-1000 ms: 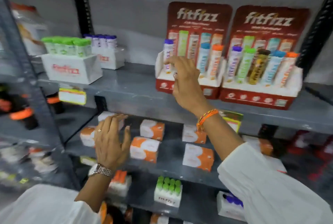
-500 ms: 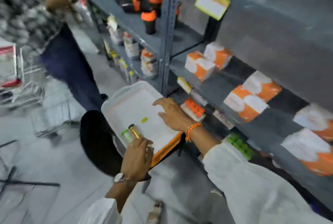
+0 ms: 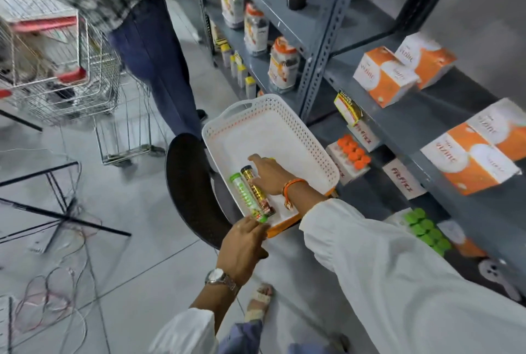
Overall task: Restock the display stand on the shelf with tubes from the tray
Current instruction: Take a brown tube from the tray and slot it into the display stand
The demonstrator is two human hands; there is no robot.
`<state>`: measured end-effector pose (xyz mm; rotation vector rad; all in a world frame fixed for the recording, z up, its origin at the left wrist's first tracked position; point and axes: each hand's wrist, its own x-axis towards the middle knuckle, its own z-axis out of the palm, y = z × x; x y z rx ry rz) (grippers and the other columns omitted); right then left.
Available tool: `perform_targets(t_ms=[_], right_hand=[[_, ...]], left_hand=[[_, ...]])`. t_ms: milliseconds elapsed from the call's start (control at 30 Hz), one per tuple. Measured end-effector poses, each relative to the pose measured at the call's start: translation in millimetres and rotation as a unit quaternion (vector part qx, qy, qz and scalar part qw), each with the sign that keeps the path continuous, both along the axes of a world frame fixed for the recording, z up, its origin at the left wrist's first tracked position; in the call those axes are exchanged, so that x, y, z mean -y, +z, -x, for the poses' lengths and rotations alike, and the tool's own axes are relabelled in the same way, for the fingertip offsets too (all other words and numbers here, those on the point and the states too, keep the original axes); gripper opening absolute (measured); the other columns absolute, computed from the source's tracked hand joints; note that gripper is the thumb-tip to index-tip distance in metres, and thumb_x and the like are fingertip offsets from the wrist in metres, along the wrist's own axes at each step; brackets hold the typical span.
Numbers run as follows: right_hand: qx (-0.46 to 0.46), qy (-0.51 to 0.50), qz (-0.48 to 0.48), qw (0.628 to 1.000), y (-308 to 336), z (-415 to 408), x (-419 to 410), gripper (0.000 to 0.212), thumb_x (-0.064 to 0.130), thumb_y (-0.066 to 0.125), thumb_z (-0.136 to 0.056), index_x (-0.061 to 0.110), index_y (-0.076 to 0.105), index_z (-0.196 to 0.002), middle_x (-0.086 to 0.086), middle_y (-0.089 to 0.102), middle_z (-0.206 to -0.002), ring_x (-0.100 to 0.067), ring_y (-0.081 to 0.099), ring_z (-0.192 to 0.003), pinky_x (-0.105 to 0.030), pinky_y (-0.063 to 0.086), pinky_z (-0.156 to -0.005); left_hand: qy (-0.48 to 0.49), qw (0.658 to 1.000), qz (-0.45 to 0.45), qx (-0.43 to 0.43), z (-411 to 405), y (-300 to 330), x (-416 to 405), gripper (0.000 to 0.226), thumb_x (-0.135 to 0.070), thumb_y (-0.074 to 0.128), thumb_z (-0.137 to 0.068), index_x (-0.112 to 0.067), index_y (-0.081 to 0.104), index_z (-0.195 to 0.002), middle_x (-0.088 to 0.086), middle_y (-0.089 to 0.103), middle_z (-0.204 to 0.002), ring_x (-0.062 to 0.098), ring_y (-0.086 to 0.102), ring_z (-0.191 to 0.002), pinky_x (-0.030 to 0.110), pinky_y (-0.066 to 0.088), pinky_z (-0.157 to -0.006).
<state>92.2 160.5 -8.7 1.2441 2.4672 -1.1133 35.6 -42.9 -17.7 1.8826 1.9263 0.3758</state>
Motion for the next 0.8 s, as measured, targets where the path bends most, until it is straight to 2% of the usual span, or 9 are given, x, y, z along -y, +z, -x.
perform_targets(t_ms=[133,300,367,533,600,667,733,800], right_hand=[[0.014,0.01,0.011,1.0,-12.8,7.9,1.4,0.065,0.022,0.064,-0.094,0.02,0.032,-0.151,-0.022,0.048,-0.137,-0.044,0.051,-0.124,-0.05,0.045,-0.104],[0.0,0.021,-0.005,1.0,-12.9,8.9,-1.2,0.048,0.019,0.067,-0.089,0.015,0.048,-0.133,-0.02,0.06,-0.118,-0.04,0.061,-0.103,-0.042,0.052,-0.085],[-0.027,0.01,-0.002,1.0,-9.3,4.7,-4.2,0.045,0.016,0.066,-0.09,0.016,0.049,-0.131,-0.019,0.06,-0.113,-0.038,0.061,-0.1,-0.042,0.053,-0.085],[-0.103,-0.039,-0.008,0.994,10.9,-15.8,-12.4,0.044,0.01,0.065,-0.091,0.018,0.05,-0.132,-0.012,0.05,-0.105,-0.027,0.052,-0.092,-0.03,0.042,-0.08],[-0.126,-0.064,-0.025,0.99,27.7,-25.4,-14.7,0.044,0.008,0.065,-0.09,0.016,0.051,-0.131,-0.012,0.053,-0.104,-0.028,0.053,-0.091,-0.029,0.041,-0.078],[-0.15,-0.087,-0.044,0.984,48.9,-37.0,-17.3,0.042,0.007,0.065,-0.09,0.015,0.053,-0.13,-0.011,0.056,-0.103,-0.029,0.057,-0.091,-0.033,0.048,-0.079],[-0.178,-0.12,-0.057,0.975,74.7,-51.6,-21.4,0.042,0.009,0.066,-0.091,0.018,0.053,-0.129,-0.012,0.059,-0.105,-0.031,0.06,-0.093,-0.037,0.053,-0.083],[-0.21,-0.157,-0.082,0.962,104.4,-68.5,-26.0,0.042,0.01,0.066,-0.092,0.022,0.052,-0.13,-0.015,0.061,-0.107,-0.033,0.06,-0.097,-0.04,0.053,-0.086]], left_hand=[[0.022,1.0,-0.005,0.003,0.2,-3.1,-2.0,0.06,-0.028,0.092,-0.048,-0.026,0.073,-0.105,-0.008,0.068,-0.095,0.019,0.06,-0.094,0.028,0.052,-0.069],[0.035,0.999,-0.023,0.012,-2.1,-6.4,0.5,0.061,-0.027,0.093,-0.048,-0.027,0.073,-0.106,-0.01,0.067,-0.095,0.018,0.061,-0.095,0.027,0.053,-0.066],[0.033,0.999,-0.026,0.005,-2.4,-7.3,1.3,0.06,-0.025,0.093,-0.05,-0.026,0.074,-0.107,-0.01,0.068,-0.097,0.017,0.061,-0.097,0.026,0.054,-0.069],[0.018,1.0,-0.017,-0.009,0.1,-2.5,-2.1,0.054,-0.033,0.092,-0.051,-0.028,0.074,-0.102,-0.011,0.068,-0.09,0.016,0.062,-0.089,0.028,0.052,-0.069],[0.008,0.999,-0.018,-0.025,0.4,7.7,-5.9,0.038,-0.037,0.088,-0.058,-0.027,0.075,-0.092,-0.008,0.067,-0.083,0.018,0.062,-0.081,0.029,0.047,-0.063],[0.015,0.998,-0.051,-0.027,0.5,19.4,-13.0,0.017,-0.031,0.074,-0.075,-0.026,0.076,-0.091,-0.004,0.07,-0.083,0.022,0.064,-0.081,0.031,0.047,-0.062],[0.029,0.996,-0.088,-0.009,-0.8,33.5,-24.3,0.018,-0.024,0.065,-0.083,-0.025,0.077,-0.097,-0.003,0.074,-0.09,0.023,0.066,-0.086,0.032,0.051,-0.068],[0.032,0.992,-0.118,0.011,-4.8,53.9,-43.3,0.02,-0.021,0.063,-0.085,-0.025,0.078,-0.097,-0.005,0.076,-0.094,0.022,0.067,-0.09,0.033,0.053,-0.073]])
